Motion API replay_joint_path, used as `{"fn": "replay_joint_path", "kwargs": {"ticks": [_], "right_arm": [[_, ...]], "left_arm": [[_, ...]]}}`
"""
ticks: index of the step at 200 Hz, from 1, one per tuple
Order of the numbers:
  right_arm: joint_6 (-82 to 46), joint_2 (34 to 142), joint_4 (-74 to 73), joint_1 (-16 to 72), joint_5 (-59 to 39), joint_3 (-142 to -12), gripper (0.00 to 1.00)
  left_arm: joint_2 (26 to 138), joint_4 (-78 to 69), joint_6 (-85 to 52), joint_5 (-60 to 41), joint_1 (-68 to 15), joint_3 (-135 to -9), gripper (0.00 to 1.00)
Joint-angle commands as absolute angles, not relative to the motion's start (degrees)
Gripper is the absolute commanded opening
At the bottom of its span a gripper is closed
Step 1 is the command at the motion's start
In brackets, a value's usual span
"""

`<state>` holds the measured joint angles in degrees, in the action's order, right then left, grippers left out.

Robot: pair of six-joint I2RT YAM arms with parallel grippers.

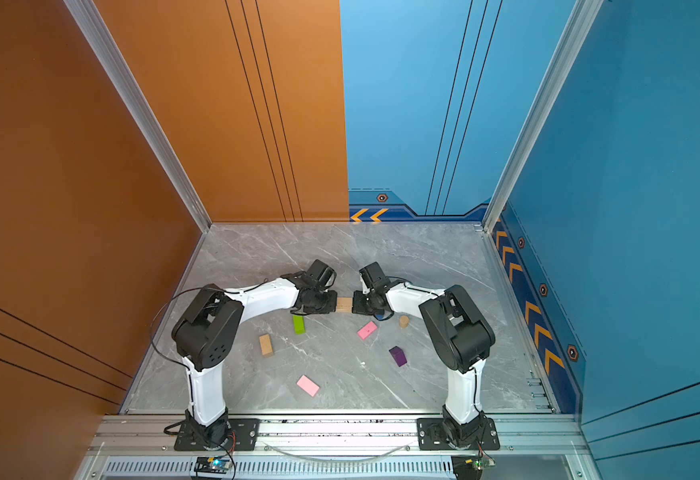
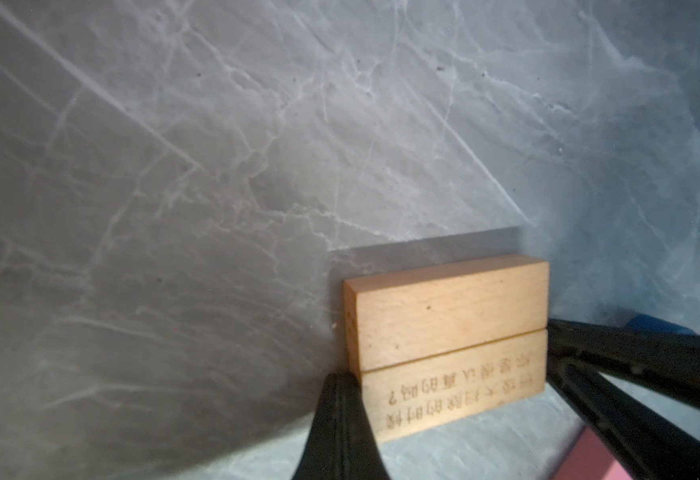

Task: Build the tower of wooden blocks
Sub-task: 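Open both grippers and lift them away from the paired bars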

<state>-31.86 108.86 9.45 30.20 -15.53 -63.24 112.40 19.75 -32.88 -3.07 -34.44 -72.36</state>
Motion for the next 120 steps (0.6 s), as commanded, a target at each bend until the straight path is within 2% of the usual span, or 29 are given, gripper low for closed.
{"fn": "replay_joint_path", "kwargs": {"ticks": [1, 120], "right_arm": [[-32.43, 108.79, 12.81, 29.45, -14.48, -60.78, 0.0], [-32.36, 106.45, 12.92, 28.15, -13.73, -58.54, 0.0]], "left_arm": [[115.17, 25.34, -33.1, 0.59, -32.81, -68.96, 0.0], [113.37, 25.58, -32.7, 1.6, -31.57, -67.59, 0.0]]}}
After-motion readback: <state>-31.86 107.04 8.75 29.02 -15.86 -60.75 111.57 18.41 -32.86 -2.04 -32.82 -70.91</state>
